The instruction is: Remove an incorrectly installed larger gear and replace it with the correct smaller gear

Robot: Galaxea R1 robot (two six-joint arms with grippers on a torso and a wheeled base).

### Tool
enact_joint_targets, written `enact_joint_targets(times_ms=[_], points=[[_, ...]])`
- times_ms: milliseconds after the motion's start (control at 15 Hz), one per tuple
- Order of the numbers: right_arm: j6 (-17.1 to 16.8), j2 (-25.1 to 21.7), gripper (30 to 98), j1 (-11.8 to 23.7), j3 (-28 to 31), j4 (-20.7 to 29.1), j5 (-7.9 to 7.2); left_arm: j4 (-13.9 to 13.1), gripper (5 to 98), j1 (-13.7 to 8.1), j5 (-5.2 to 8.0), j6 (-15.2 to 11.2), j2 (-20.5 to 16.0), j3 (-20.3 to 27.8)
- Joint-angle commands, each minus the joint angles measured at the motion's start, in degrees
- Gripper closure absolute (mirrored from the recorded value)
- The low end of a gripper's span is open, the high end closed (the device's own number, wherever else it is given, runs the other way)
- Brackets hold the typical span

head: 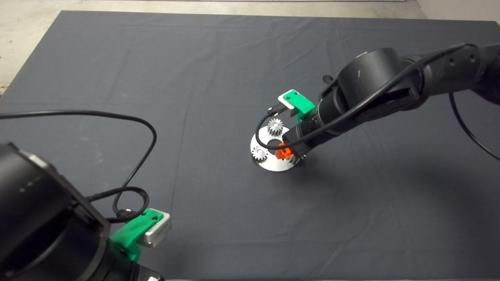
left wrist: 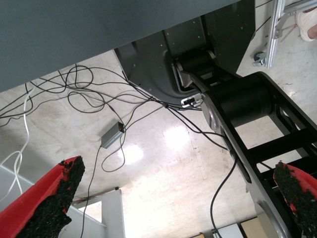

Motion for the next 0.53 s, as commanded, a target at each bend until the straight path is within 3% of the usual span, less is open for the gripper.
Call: enact_joint_targets(times_ms=[0, 467], points=[[-0.2, -0.2, 30.7, 0.0, -0.4, -2.5, -2.09, -0.4, 5.4, -0.6, 0.24, -0.1, -0.1, 0.8], [-0.3, -0.4, 30.7, -3.6, -1.9, -4.7, -2.18, -0.6, 5.4, -0.6, 0.24, -0.1, -0.1, 0.8]])
